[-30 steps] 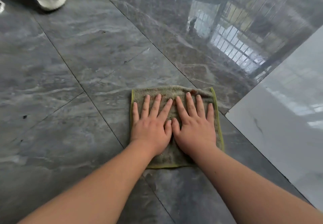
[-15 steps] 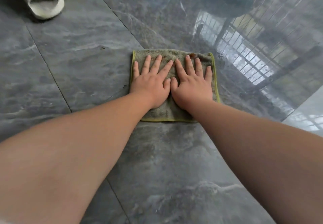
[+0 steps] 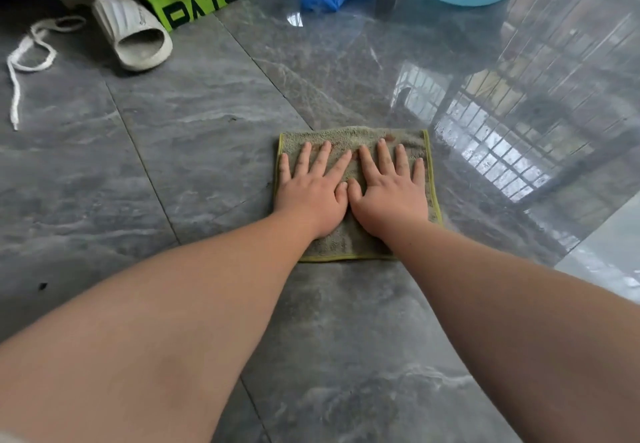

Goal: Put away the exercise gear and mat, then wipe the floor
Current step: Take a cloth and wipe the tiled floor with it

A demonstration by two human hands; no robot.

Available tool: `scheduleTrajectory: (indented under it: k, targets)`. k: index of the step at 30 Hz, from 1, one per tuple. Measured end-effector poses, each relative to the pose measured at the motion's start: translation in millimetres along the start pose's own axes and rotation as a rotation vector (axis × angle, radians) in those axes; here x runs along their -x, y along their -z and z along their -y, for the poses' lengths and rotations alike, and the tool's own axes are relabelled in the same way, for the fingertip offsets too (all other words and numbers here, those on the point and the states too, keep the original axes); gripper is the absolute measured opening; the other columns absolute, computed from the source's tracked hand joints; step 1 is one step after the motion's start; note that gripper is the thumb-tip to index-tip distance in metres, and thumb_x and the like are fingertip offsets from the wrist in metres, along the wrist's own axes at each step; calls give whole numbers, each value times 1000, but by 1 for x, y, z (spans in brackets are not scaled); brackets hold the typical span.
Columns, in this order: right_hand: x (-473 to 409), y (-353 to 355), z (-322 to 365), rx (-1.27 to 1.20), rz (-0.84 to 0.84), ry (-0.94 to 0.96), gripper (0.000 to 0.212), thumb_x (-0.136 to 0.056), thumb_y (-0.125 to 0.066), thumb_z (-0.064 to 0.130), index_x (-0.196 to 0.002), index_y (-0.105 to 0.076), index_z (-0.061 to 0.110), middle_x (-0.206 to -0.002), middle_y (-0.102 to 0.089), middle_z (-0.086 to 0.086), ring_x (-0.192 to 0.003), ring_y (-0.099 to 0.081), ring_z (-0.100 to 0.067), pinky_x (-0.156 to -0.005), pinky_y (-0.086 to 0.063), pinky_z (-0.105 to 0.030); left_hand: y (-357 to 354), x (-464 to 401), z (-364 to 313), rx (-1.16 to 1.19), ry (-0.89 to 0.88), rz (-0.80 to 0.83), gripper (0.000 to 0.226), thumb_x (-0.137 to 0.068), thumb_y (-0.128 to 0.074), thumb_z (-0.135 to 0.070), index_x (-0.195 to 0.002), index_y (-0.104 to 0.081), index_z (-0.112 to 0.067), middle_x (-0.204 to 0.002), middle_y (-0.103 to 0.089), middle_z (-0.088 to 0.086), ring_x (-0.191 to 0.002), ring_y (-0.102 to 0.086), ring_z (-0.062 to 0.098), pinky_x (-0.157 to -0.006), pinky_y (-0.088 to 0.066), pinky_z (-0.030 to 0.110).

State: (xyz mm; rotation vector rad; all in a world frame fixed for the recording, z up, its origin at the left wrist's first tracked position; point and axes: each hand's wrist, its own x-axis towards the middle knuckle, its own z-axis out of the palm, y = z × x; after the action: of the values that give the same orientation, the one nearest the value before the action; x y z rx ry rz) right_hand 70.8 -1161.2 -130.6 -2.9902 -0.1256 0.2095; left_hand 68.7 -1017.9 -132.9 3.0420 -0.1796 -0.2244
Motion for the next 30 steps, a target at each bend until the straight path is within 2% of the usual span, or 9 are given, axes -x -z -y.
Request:
scheduleTrajectory:
  k: [10,17,24,30]
  targets:
    - [174,-14,49,-69,96,89,70,-92,-18,56,-156,3,35,-164,9,2,-150,19,-23,-119,10,-52,-12,189,15,4,57,67,62,-95,-17,-50,-153,5,-42,-164,9,-3,-150,12,28,-117,5,59]
    - [252,-22,83,-70,206,199,70,-93,-24,55,-155,1,36,-163,10,2,-149,21,-24,-119,10,-54,-20,292,28,43,230,102,65,-92,-30,-51,-153,-9,-43,-164,-10,-3,-151,-3,28,-117,-6,61]
    - [220,-22,86,-6,161,274,73,-90,-30,60,-155,-6,40,-165,0,4,-151,11,-24,-119,6,-55,-20,275,39,79,285,74,68,-88,-31,-55,-152,-11,-44,-164,-8,-2,-151,-4,30,-117,-1,62]
    - [165,-16,99,37,171,235,71,-91,-22,58,-154,5,42,-165,8,4,-150,18,-26,-117,11,-59,-8,216,64,61,246,72,69,-89,-21,-56,-150,10,-47,-164,11,-2,-150,13,30,-114,7,63]
